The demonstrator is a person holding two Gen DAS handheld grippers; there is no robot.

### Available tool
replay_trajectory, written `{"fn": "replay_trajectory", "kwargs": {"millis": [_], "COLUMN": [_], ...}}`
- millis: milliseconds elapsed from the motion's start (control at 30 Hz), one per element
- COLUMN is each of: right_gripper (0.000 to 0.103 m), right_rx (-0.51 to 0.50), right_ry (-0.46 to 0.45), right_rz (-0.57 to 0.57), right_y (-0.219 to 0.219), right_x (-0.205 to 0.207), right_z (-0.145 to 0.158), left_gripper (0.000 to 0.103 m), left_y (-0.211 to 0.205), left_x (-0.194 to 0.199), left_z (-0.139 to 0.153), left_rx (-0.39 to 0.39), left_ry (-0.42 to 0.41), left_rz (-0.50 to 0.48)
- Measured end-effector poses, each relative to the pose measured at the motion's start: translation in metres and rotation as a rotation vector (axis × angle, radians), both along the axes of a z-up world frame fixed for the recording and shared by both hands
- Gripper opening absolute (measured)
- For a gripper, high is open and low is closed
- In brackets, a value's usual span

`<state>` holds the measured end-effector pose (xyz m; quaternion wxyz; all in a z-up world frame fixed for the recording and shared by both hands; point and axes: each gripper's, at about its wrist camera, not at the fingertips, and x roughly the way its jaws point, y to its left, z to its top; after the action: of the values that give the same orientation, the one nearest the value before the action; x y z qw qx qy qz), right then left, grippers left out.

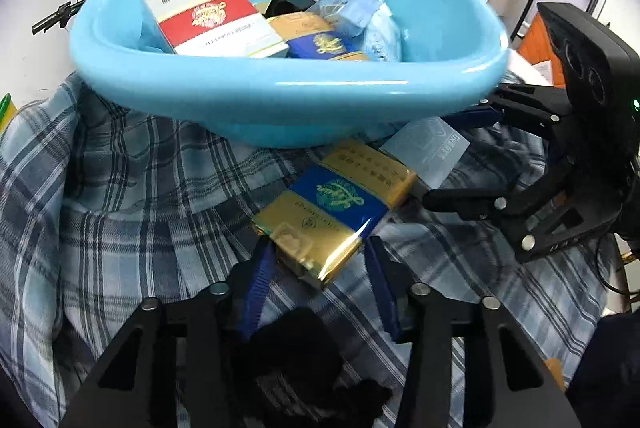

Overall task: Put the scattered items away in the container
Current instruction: 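Grasp the gold-and-blue cigarette pack with the left tool while the right tool grasps the pale blue box, then lift the gold-and-blue pack and the pale blue box off the shirt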

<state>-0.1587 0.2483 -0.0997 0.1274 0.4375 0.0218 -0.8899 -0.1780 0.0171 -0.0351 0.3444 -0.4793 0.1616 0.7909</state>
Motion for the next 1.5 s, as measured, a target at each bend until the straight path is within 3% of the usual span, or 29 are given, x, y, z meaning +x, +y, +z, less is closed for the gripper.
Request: {"fn": "replay_trajectory", "kwargs": {"millis": [367, 500, 633, 800, 867, 967, 1133, 1367, 1500], "right_gripper": [0.07, 0.07, 0.071, 0.072, 0.072, 0.072, 0.074, 0.074, 0.07], "right_rx": [-0.045, -0.061, -0.014, -0.019, -0.007, 0.006, 0.014, 0.053, 0.075], "right_ry": [-0.019, -0.023, -0.018, -0.052, -0.053, -0.053, -0.055, -0.049, -0.032], "right_rz": [0.037, 0.042, 0.039, 0.01, 0.004, 0.006, 0.013, 0.045, 0.046], "right_y": [0.005, -0.006, -0.022, -0.023, -0.023, -0.024, -0.024, -0.024, -0.023], "right_x": [0.059, 0.092, 0.109, 0.113, 0.114, 0.117, 0.117, 0.122, 0.118], "right_z": [0.021, 0.026, 0.018, 0.0, -0.002, -0.003, 0.0, 0.003, 0.003], "left_gripper": [0.045, 0.045, 0.045, 0.051, 0.072, 0.081, 0.083, 0.084, 0.084], "left_y": [0.011, 0.01, 0.018, 0.013, 0.011, 0.007, 0.021, 0.052, 0.059], "left_x": [0.071, 0.096, 0.111, 0.114, 0.112, 0.112, 0.108, 0.098, 0.089], "left_z": [0.029, 0.022, 0.005, -0.006, -0.001, 0.013, 0.026, 0.004, -0.012], "left_rx": [0.01, 0.014, -0.006, -0.02, -0.014, 0.023, 0.004, -0.07, -0.096], "left_ry": [0.019, -0.01, -0.035, -0.038, -0.003, 0.057, 0.11, 0.06, 0.017], "left_rz": [-0.081, -0.108, -0.134, -0.094, -0.078, -0.09, -0.173, -0.287, -0.264]}}
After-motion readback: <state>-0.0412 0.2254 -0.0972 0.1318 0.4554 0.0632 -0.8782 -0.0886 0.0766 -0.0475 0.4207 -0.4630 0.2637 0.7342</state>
